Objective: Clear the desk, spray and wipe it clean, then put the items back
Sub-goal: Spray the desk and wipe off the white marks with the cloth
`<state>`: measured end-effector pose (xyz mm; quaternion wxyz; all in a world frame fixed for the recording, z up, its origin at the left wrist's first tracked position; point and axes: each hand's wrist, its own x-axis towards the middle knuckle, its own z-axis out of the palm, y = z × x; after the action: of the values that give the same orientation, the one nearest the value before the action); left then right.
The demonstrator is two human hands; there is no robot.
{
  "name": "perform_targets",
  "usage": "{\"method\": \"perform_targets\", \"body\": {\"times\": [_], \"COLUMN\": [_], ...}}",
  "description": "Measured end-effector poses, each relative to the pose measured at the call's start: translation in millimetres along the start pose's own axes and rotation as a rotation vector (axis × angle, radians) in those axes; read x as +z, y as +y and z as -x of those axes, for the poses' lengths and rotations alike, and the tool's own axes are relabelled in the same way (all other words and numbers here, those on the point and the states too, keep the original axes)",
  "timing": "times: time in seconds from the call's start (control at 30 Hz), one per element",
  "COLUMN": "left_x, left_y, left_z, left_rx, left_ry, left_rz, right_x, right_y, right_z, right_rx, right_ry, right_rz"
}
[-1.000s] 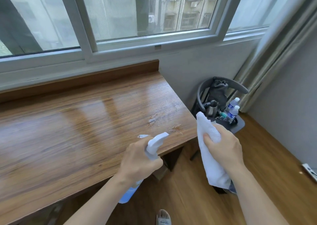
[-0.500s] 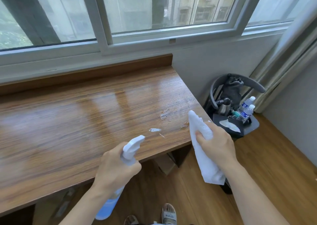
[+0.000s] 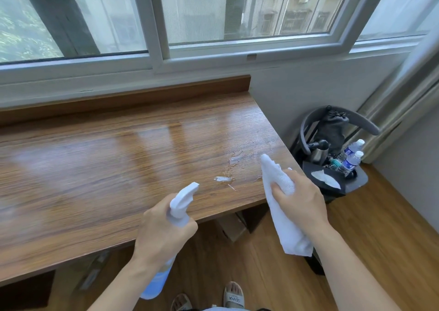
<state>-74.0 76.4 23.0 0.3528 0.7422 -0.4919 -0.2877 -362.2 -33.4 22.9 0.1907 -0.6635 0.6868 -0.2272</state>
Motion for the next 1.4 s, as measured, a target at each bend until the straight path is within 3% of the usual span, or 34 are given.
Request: {"method": "perform_targets", "body": {"times": [0.47, 0.73, 0.9, 1.03, 1.2, 1.4], "left_x": [30.6, 43.9, 47.6, 35.2, -3.6, -6.1], "left_y": [16.6, 53.7, 81.1, 84.5, 73.6, 56.8], "left_z": [0.4, -32.3, -53.8, -68.7, -92.9, -114.9], "left_rx": [0.099, 0.130, 0.245, 0.253, 0.239, 0.297], "left_ry": [-0.155, -0.151, -0.093, -0.137, 0.103, 0.350], "left_rz": [-0.056, 0.084, 0.030, 0.127, 0.367, 0.328], "right_x": [-4.4, -15.4, -23.2, -25.5, -27.1, -7.0], "right_y": [15.7, 29.3, 34.5, 40.8, 44.7, 36.9], "right_z": [4.4, 4.2, 5.2, 6.5, -7.0, -64.5], "right_rx": [0.004, 0.035, 0.054, 0.075, 0.044, -0.079], "right_ry": [0.039, 0.095, 0.105, 0.109, 0.076, -0.053], "right_rz": [-0.002, 0.003, -0.023, -0.040, 0.032, 0.234]}}
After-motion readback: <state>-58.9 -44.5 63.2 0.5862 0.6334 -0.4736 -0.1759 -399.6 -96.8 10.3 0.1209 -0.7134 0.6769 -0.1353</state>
